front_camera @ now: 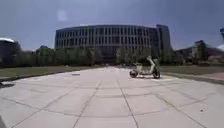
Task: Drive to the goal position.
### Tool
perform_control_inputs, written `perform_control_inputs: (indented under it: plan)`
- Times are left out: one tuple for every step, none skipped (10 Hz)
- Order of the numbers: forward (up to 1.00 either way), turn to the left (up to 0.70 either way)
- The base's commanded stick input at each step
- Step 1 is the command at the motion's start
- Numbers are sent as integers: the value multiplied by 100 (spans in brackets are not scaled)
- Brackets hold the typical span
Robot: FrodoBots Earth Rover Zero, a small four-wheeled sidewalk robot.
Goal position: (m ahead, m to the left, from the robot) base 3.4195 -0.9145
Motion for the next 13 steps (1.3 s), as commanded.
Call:
perform_control_inputs:
  plan:
    - [76,-2]
    - [76,-2]
    - [76,-2]
    - [76,-2]
    - [76,-2]
    - [76,-2]
    - [76,-2]
    - [76,-2]
    - [76,-2]
    - [76,-2]
    - [76,-2]
    - [76,-2]
    - [76,-2]
